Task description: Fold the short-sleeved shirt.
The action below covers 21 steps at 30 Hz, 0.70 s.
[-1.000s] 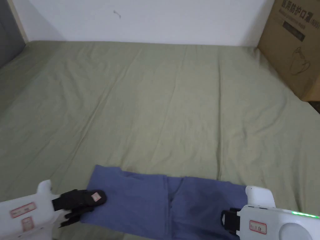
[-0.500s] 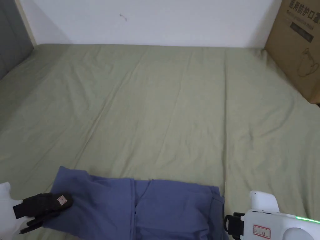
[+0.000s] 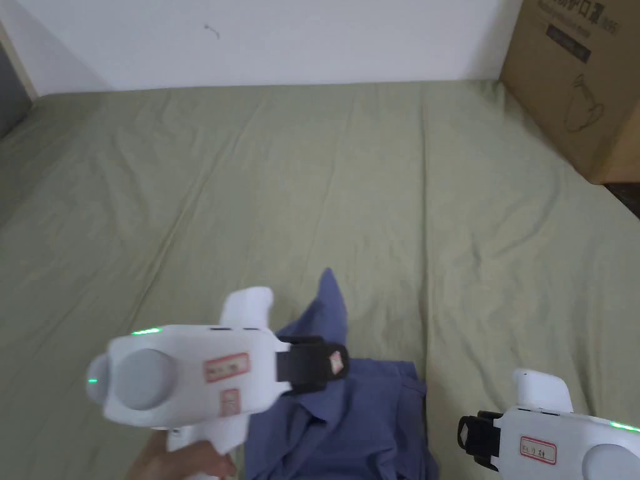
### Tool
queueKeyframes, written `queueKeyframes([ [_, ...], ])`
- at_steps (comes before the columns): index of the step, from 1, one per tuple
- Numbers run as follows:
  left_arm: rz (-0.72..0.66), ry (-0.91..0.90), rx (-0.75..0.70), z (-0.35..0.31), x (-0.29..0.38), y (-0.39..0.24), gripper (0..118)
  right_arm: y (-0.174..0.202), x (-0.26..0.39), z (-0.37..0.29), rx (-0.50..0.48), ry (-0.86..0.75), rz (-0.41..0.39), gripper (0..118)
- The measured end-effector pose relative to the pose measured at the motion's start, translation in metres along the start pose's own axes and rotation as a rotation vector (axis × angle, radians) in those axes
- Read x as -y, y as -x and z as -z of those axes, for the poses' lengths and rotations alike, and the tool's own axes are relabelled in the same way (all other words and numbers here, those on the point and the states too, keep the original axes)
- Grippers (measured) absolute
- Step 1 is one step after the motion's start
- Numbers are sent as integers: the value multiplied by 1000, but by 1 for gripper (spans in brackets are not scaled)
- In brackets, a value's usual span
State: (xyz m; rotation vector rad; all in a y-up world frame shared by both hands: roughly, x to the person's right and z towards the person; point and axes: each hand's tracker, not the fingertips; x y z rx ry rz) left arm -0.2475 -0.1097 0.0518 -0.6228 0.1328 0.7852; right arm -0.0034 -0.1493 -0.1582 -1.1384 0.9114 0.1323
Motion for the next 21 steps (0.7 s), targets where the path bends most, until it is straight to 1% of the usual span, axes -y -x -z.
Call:
queueKeyframes([
  [2, 16, 80, -11, 36, 8, -10, 17, -10, 1, -1, 7, 0, 24, 0],
  [3, 6, 117, -4, 52, 13, -14, 22, -15, 2, -1, 12, 2, 35, 0],
  [4, 4, 140, 16, 63, 19, -16, 32, -20, 3, 0, 17, 5, 49, 0],
  [5, -2, 168, 41, 72, 23, -16, 55, -24, 3, 0, 21, 10, 62, 0],
  [6, -27, 190, 49, 78, 26, -17, 76, -29, 4, 0, 24, 14, 76, 0],
  [7, -33, 202, 42, 81, 28, -19, 93, -33, 4, 0, 24, 15, 82, 0],
  [8, -27, 195, 28, 74, 30, -25, 101, -35, 5, -1, 25, 16, 82, 0],
  [10, 0, 150, 34, 57, 26, -27, 100, -40, 6, 0, 24, 11, 83, 0],
  [12, -5, 100, 20, 39, 18, -22, 99, -42, 3, 1, 19, 13, 89, 0],
  [13, -24, 70, 4, 29, 14, -18, 98, -42, 2, 3, 17, 11, 93, 0],
  [14, -54, 45, -8, 21, 12, -12, 84, -42, 2, 4, 14, 9, 94, 0],
  [15, -73, 18, -24, 13, 10, -6, 55, -42, 1, 4, 13, 6, 95, 0],
  [16, -75, -2, -45, 7, 9, 0, 19, -41, 1, 4, 10, 2, 97, 0],
  [17, -78, -8, -92, 4, 9, 4, 4, -38, 0, 3, 4, 0, 97, 0],
  [18, -71, -7, -152, 3, 11, 9, 4, -37, 0, 3, -2, -1, 95, 0],
  [19, -74, 17, -174, 4, 12, 14, 4, -36, 0, 3, -5, -3, 91, 0],
  [21, -88, 38, -152, 11, 19, 20, 4, -32, 0, 2, -6, -4, 85, 0],
])
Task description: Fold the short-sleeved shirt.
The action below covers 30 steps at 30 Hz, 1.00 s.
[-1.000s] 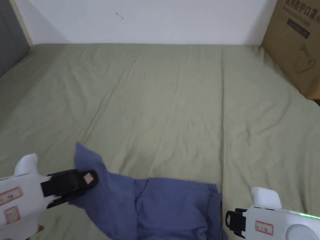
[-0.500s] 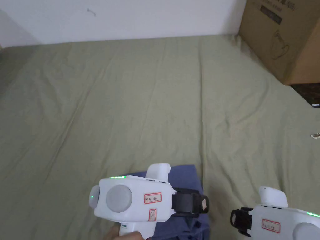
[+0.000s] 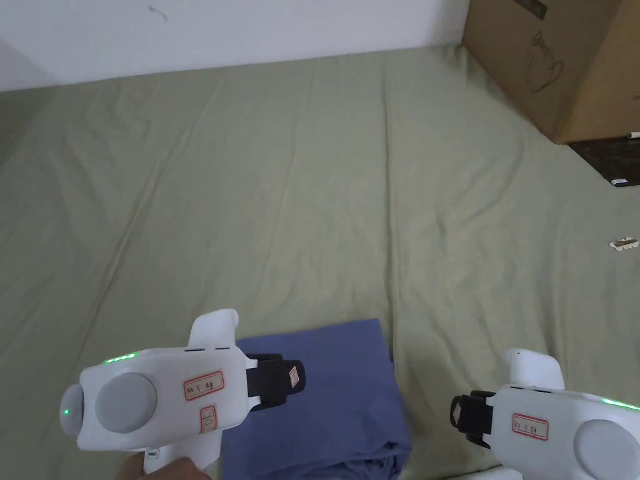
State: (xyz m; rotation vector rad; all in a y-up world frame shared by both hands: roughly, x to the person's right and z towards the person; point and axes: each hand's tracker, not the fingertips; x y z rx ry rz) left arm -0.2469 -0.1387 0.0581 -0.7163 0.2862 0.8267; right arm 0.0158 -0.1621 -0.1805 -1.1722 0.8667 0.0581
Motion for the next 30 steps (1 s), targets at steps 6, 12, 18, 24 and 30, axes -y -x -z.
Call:
queueKeyframes([
  [6, 15, 146, 78, 55, 23, -20, 3, 3, 2, -1, -5, 1, 0, 0],
  [12, 76, 229, 90, 92, 41, -60, 3, -1, 5, -8, 12, -6, -3, 0],
  [18, 112, 280, 123, 99, 50, -78, 3, -5, 6, -11, 23, -9, 13, 0],
  [24, 160, 311, 142, 105, 59, -79, 3, -2, 7, -17, 22, -14, 17, 0],
  [30, 62, 91, 191, 33, 15, -60, 3, 16, -5, -20, -17, -37, 3, 0],
])
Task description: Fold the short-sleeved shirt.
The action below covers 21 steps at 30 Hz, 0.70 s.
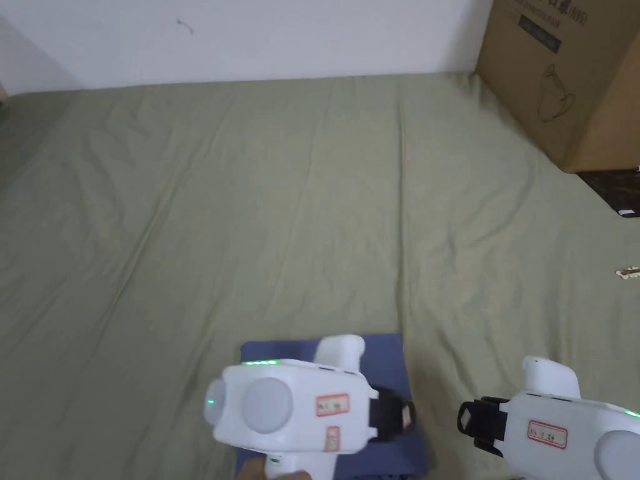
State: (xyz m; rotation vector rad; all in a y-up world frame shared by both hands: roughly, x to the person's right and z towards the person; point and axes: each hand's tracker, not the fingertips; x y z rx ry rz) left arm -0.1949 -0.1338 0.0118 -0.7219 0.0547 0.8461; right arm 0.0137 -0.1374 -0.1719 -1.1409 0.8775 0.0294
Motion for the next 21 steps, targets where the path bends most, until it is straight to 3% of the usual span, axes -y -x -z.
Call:
queueKeyframes([
  [7, -168, -267, -28, -109, -4, 64, 3, 60, -23, 6, -117, -17, -185, 0],
  [11, -271, -264, -85, -127, 19, 107, 3, 87, -22, 38, -144, 56, -270, 0],
  [14, -365, -285, -51, -127, 39, 124, 3, 91, -16, 78, -109, 178, -247, 0],
  [17, -468, -311, 33, -123, 54, 143, 6, 89, -6, 97, -101, 202, -258, 0],
  [18, -482, -303, 40, -121, 56, 147, 14, 89, -5, 97, -107, 198, -258, 0],
  [19, -485, -295, 21, -119, 58, 151, 30, 89, -6, 95, -110, 195, -258, 0],
  [21, -484, -264, -11, -111, 56, 158, 82, 88, -11, 93, -117, 203, -246, 0],
])
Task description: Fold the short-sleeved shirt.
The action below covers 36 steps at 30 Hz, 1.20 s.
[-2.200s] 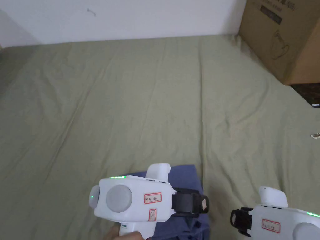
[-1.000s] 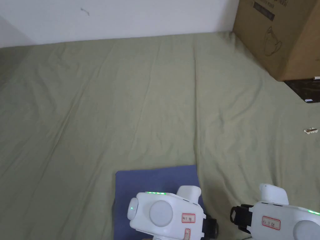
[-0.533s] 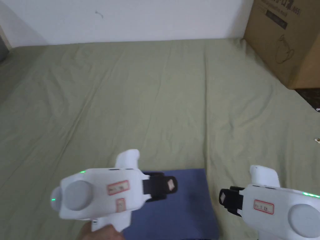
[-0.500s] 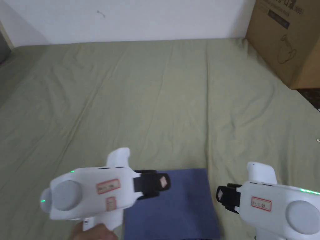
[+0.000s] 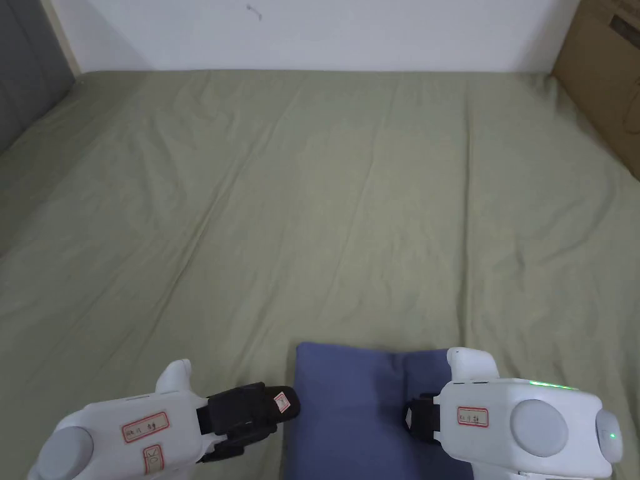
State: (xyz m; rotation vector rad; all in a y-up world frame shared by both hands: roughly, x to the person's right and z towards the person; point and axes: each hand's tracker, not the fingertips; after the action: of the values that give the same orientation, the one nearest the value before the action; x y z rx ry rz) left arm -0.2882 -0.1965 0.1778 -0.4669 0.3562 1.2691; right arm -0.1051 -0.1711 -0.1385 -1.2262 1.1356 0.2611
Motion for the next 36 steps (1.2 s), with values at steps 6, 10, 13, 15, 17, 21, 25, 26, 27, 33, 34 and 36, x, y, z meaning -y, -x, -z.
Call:
queueKeyframes([
  [6, -44, 78, 134, 34, -10, 9, 113, 4, 1, -3, 0, 6, 6, 0],
  [10, -133, 131, 263, 66, -13, 15, 113, -1, 0, 0, -5, 8, 15, 0],
  [13, -104, 182, 278, 79, -10, 4, 113, -1, 3, -2, -18, 9, 36, 0],
  [15, -74, 205, 274, 85, -10, -2, 113, -1, 3, -2, -21, 11, 39, 0],
  [17, -63, 210, 258, 86, -8, -5, 112, -1, 2, -2, -16, 14, 33, 0],
  [21, -58, 202, 93, 80, -11, 0, 24, 1, 0, -3, 3, 11, 24, 0],
  [25, -75, 194, 158, 69, -12, -3, 24, 10, -2, -20, -15, -12, 24, 0],
  [26, -22, 190, 128, 64, -15, -7, 24, 13, -3, -23, -10, -19, 19, 0],
  [27, 0, 188, 106, 58, -18, -10, 24, 15, -4, -26, -10, -29, 17, 0],
  [33, 116, 148, -47, -1, -73, 6, 24, 29, -12, -37, -4, -57, 1, 0],
  [34, 140, 140, -109, -14, -87, 9, 24, 30, -13, -37, -5, -56, -1, 0],
  [36, 184, 125, -234, -43, -111, 13, 24, 33, -14, -36, -2, -55, -2, 0],
])
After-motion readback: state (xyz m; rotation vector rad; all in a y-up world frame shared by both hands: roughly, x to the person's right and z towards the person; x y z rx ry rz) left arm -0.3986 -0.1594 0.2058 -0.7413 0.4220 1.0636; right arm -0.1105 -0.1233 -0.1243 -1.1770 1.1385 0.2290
